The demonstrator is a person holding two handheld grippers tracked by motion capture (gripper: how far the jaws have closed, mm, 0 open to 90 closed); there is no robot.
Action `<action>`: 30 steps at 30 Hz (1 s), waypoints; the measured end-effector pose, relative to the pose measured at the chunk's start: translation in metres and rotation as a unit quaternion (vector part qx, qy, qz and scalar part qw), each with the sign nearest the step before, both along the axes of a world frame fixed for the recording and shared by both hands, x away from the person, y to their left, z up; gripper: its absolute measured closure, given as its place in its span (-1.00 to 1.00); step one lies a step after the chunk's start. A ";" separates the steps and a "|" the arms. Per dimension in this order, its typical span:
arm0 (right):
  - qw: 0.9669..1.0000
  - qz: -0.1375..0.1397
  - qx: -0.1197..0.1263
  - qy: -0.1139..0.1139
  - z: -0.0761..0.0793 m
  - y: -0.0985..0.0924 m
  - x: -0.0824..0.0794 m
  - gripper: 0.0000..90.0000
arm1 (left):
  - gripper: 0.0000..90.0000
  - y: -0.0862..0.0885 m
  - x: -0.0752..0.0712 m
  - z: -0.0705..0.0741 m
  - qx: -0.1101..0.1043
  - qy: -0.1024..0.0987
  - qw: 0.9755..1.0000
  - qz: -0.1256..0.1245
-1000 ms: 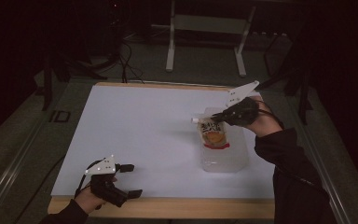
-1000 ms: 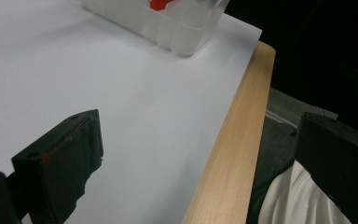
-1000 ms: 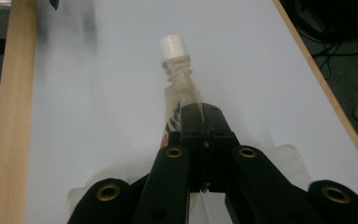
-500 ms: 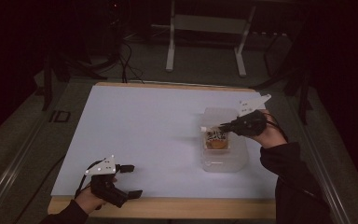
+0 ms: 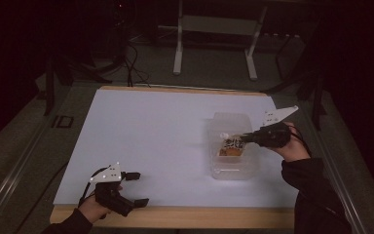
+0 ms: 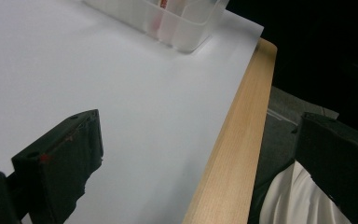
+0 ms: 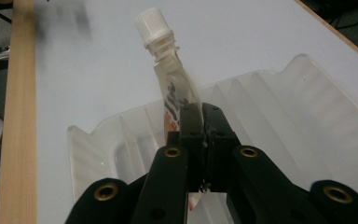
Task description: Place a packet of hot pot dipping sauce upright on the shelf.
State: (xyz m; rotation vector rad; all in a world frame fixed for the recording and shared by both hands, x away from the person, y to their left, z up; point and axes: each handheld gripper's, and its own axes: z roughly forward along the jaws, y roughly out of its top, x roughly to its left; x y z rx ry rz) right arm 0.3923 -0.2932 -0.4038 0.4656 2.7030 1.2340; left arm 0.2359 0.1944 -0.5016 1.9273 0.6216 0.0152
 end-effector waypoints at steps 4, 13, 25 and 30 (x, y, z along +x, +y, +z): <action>1.000 -0.001 -0.007 -0.001 0.001 0.002 -0.001 0.80 | -0.96 -0.001 0.000 0.000 0.000 0.000 1.000 0.000; 1.000 -0.005 0.000 -0.009 0.015 0.005 -0.008 0.59 | -0.96 0.000 -0.001 0.000 0.002 -0.003 1.000 -0.002; 0.999 -0.032 0.020 -0.011 0.037 0.014 -0.033 -0.02 | -0.96 0.000 -0.003 0.000 0.005 -0.005 1.000 -0.004; 0.998 -0.042 0.035 -0.020 0.038 0.016 -0.047 -0.25 | -0.97 0.000 -0.003 0.000 0.005 -0.006 1.000 -0.003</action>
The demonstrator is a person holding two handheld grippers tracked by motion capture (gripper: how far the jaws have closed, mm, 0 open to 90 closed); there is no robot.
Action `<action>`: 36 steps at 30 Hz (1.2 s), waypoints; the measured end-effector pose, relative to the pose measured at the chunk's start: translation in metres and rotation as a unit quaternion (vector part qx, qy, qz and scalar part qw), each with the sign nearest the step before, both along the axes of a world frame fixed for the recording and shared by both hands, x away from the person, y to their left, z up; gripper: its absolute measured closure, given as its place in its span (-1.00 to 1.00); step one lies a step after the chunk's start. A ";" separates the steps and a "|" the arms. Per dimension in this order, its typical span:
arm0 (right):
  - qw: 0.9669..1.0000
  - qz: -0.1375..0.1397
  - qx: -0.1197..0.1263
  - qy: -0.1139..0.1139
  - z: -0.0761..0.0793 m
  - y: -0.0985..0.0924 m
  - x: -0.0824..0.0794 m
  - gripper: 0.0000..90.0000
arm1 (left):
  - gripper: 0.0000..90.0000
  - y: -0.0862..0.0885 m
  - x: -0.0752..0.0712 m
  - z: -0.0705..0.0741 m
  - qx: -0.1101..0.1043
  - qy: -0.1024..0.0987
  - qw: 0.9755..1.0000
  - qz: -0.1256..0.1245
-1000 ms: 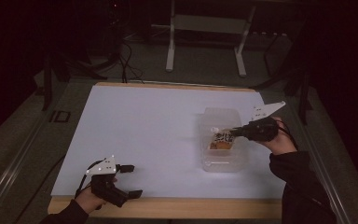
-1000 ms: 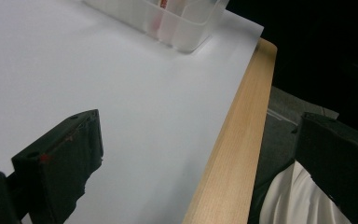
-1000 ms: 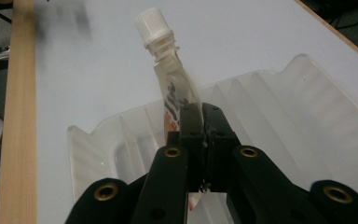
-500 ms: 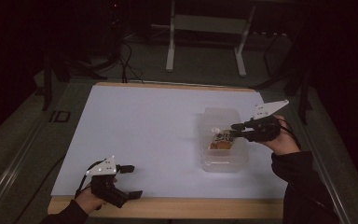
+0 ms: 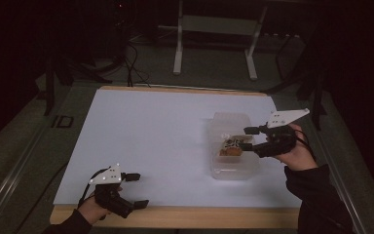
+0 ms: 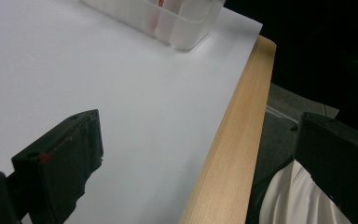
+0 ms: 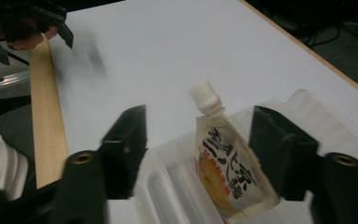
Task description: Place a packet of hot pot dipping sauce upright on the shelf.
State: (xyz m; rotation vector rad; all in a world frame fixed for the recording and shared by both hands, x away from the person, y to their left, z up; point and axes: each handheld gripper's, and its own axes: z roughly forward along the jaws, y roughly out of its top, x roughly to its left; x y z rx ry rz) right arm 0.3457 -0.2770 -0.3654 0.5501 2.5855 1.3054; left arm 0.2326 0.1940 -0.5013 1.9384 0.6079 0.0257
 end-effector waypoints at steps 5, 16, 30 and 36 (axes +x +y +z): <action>1.000 -0.012 0.012 -0.004 -0.005 0.002 -0.013 -0.53 | -0.96 -0.001 -0.001 0.000 -0.001 -0.004 1.000 -0.003; 0.999 -0.028 0.035 -0.011 -0.027 0.003 -0.040 -0.69 | -0.96 0.001 -0.002 0.001 0.001 -0.007 1.000 -0.001; 0.997 -0.031 0.071 -0.011 -0.057 0.003 -0.068 -0.64 | -0.96 0.000 -0.003 0.000 0.004 -0.009 1.000 -0.003; 0.997 -0.033 0.068 -0.020 -0.064 0.005 -0.079 -0.65 | -0.96 0.000 -0.004 0.000 0.003 -0.009 1.000 -0.003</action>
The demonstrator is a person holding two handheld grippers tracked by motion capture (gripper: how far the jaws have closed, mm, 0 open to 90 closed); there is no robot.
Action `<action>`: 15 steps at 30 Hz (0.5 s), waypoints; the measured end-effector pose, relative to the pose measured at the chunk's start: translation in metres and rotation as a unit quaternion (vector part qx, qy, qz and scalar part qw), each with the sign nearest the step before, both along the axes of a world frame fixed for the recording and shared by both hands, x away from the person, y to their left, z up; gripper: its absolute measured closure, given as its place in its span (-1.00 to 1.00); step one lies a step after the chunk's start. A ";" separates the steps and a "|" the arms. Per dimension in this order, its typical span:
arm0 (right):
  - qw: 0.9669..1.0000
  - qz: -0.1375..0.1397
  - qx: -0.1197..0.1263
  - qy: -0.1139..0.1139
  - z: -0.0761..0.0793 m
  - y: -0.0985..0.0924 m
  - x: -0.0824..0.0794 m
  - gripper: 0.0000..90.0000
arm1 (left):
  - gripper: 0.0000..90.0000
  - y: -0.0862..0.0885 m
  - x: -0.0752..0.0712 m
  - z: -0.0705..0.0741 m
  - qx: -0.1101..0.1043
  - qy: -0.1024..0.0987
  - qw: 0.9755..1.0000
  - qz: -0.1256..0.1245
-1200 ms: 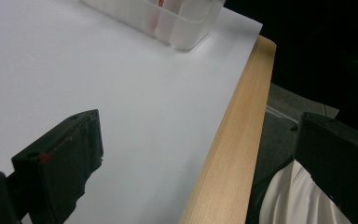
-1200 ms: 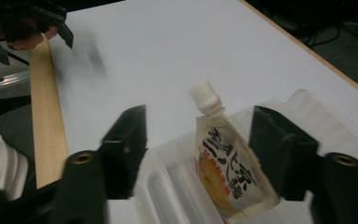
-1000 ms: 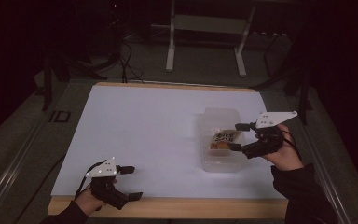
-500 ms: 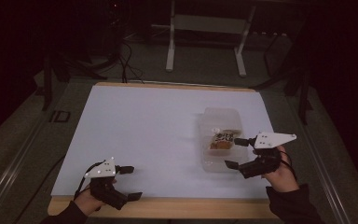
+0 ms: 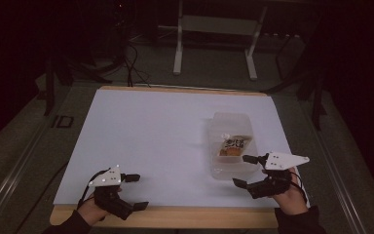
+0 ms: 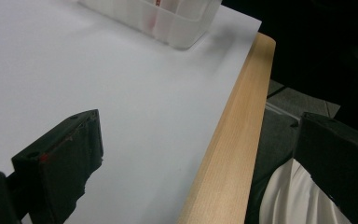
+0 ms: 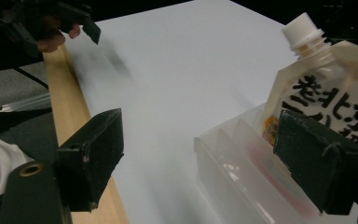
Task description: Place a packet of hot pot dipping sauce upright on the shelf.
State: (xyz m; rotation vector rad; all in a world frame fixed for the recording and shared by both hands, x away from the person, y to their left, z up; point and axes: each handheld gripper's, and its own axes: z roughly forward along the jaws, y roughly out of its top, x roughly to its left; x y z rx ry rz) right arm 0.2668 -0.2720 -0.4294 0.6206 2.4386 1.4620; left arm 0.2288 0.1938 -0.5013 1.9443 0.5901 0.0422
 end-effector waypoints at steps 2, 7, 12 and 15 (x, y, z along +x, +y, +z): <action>1.000 -0.002 -0.001 -0.005 -0.002 -0.001 -0.003 -0.65 | -0.96 0.000 0.000 0.000 0.002 0.000 1.000 -0.001; 1.000 -0.015 -0.002 0.005 -0.007 -0.004 -0.008 -0.65 | -0.96 -0.001 0.000 0.000 0.001 0.000 1.000 -0.002; 1.000 -0.013 -0.001 0.009 -0.010 -0.003 -0.009 -0.66 | -0.96 -0.002 -0.001 0.000 0.000 -0.001 1.000 -0.003; 1.000 -0.012 -0.004 0.010 -0.011 -0.002 -0.008 -0.66 | -0.96 -0.003 -0.001 0.000 0.002 -0.001 1.000 -0.003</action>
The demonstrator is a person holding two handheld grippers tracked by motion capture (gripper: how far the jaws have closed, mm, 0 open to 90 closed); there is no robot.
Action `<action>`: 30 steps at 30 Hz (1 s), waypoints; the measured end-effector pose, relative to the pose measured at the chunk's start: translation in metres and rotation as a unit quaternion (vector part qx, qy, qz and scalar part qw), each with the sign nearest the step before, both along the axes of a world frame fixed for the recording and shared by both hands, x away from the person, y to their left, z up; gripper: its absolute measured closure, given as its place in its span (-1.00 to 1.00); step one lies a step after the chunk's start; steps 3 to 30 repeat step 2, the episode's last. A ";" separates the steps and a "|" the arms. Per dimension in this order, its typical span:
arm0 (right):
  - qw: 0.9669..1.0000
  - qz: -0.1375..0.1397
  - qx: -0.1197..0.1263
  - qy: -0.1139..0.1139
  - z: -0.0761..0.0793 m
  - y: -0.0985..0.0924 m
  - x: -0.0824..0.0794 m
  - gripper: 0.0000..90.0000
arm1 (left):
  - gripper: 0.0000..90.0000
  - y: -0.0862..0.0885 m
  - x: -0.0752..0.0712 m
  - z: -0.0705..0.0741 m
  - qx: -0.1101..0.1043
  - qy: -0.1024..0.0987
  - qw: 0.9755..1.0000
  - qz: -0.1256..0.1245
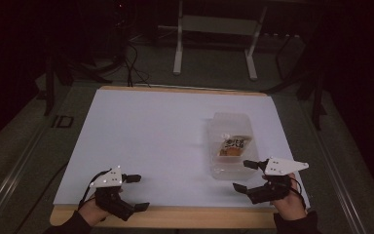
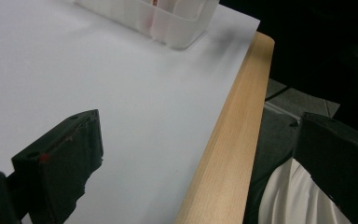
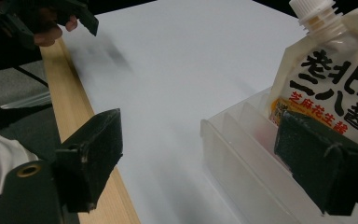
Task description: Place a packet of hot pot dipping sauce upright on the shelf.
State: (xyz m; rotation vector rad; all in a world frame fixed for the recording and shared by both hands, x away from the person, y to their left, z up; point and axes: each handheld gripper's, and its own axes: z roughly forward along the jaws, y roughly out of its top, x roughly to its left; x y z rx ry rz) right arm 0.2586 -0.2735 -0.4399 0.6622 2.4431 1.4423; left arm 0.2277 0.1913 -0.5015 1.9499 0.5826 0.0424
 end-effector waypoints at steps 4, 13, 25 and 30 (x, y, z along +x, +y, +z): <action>1.000 0.003 -0.001 -0.001 0.000 0.001 0.000 -0.67 | -0.96 0.000 0.000 0.000 -0.001 -0.001 1.000 0.000; 1.000 0.003 -0.001 -0.001 0.000 0.001 0.000 -0.67 | -0.96 0.000 0.000 0.000 -0.001 -0.001 1.000 0.000; 1.000 0.003 -0.001 -0.001 0.000 0.001 0.000 -0.67 | -0.96 0.000 0.000 0.000 -0.001 -0.001 1.000 0.000; 1.000 0.003 -0.001 -0.001 0.000 0.001 0.000 -0.67 | -0.96 0.000 0.000 0.000 -0.001 -0.001 1.000 0.000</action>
